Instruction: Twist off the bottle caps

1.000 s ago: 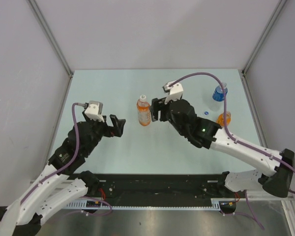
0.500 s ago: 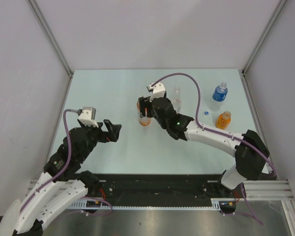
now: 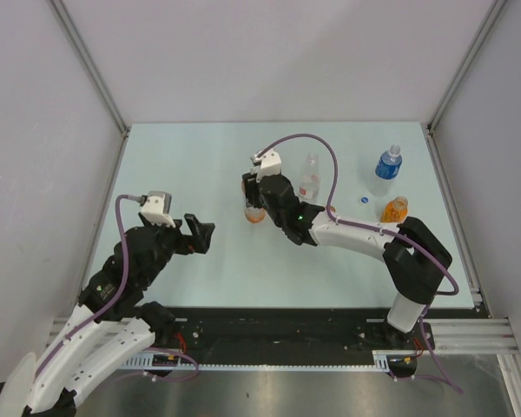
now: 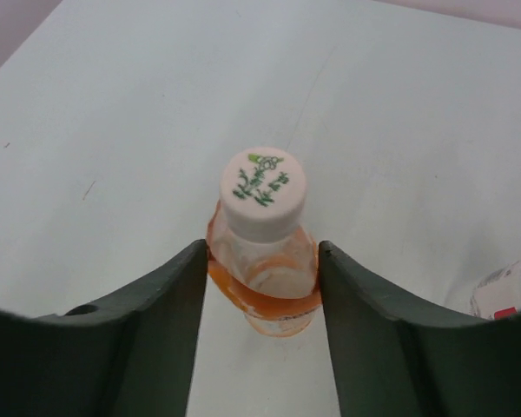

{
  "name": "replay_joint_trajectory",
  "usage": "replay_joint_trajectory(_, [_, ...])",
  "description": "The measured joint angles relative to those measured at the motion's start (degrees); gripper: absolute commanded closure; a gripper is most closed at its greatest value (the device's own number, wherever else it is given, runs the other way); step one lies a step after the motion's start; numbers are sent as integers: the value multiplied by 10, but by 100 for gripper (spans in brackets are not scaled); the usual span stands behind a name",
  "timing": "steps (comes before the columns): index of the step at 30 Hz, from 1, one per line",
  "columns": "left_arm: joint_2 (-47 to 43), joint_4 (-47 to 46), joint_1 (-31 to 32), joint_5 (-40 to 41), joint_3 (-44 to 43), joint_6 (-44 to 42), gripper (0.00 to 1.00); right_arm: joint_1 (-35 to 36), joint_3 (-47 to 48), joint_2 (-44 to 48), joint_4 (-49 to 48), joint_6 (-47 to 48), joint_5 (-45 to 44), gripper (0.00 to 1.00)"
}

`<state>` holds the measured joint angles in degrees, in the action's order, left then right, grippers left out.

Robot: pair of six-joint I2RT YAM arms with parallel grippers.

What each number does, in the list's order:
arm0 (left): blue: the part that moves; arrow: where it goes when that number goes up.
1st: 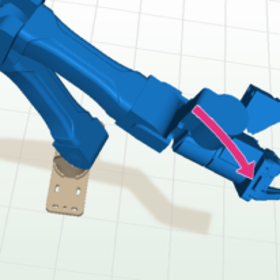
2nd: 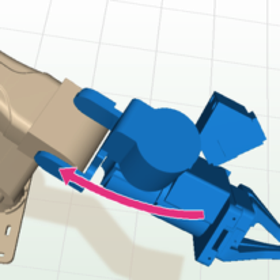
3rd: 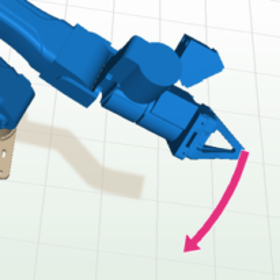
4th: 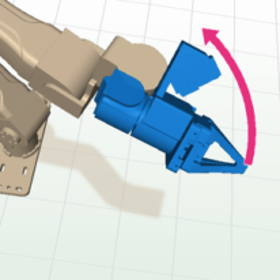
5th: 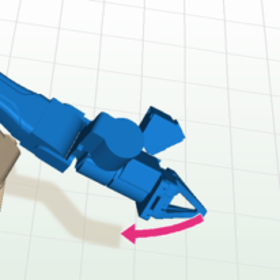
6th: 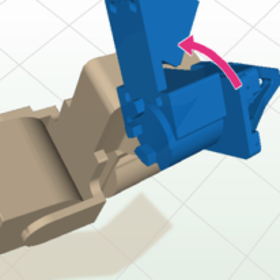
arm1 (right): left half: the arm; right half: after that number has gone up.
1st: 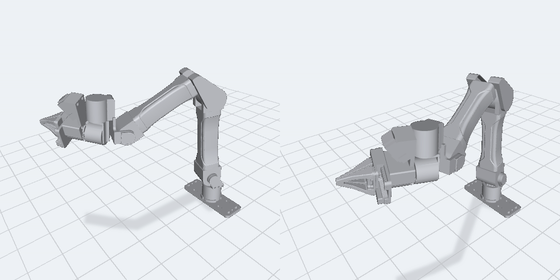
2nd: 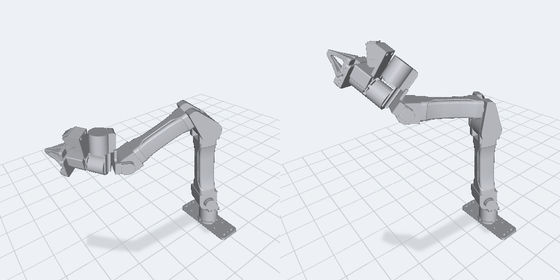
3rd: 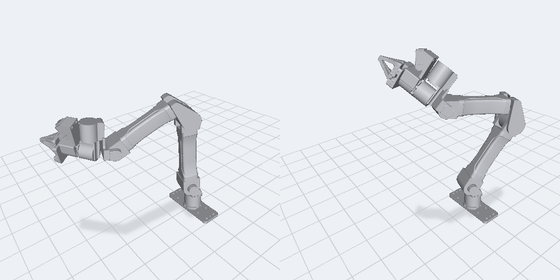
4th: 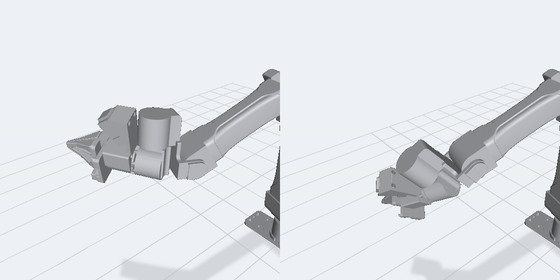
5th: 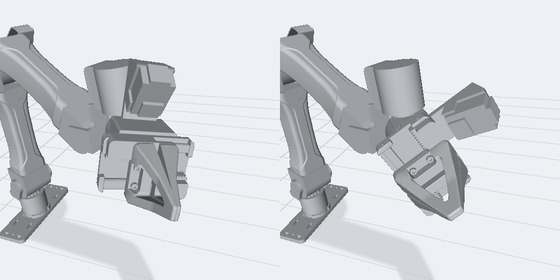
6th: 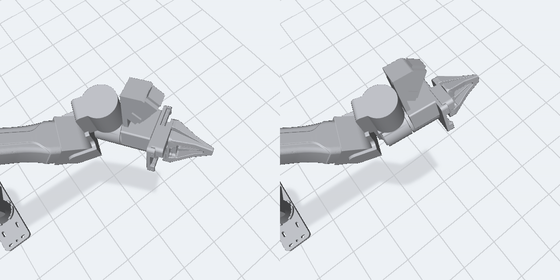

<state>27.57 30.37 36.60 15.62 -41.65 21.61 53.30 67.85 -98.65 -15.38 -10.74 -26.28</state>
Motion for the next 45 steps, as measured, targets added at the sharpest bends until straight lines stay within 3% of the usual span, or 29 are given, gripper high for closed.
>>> replay_joint_trajectory(3, [0,0,0,0,0,0,2,-3,0,-2,-1,2,-1,68])
replay_joint_trajectory(13, [-9,-3,0,-4,0,-2,2,-1,1,-1,-6,10,5,100])
replay_joint_trajectory(20, [-13,-13,0,-3,0,-12,1,27,1,52,16,23,7,100])
replay_joint_trajectory(30, [-52,-65,-1,-14,0,-52,0,63,1,226,108,1,41,100])
replay_joint_trajectory(35, [-93,-164,-1,-104,-5,-91,0,-12,4,299,172,-85,170,100])
replay_joint_trajectory(45, [26,-238,-3,-373,-72,-104,0,-66,4,360,213,-197,423,100])
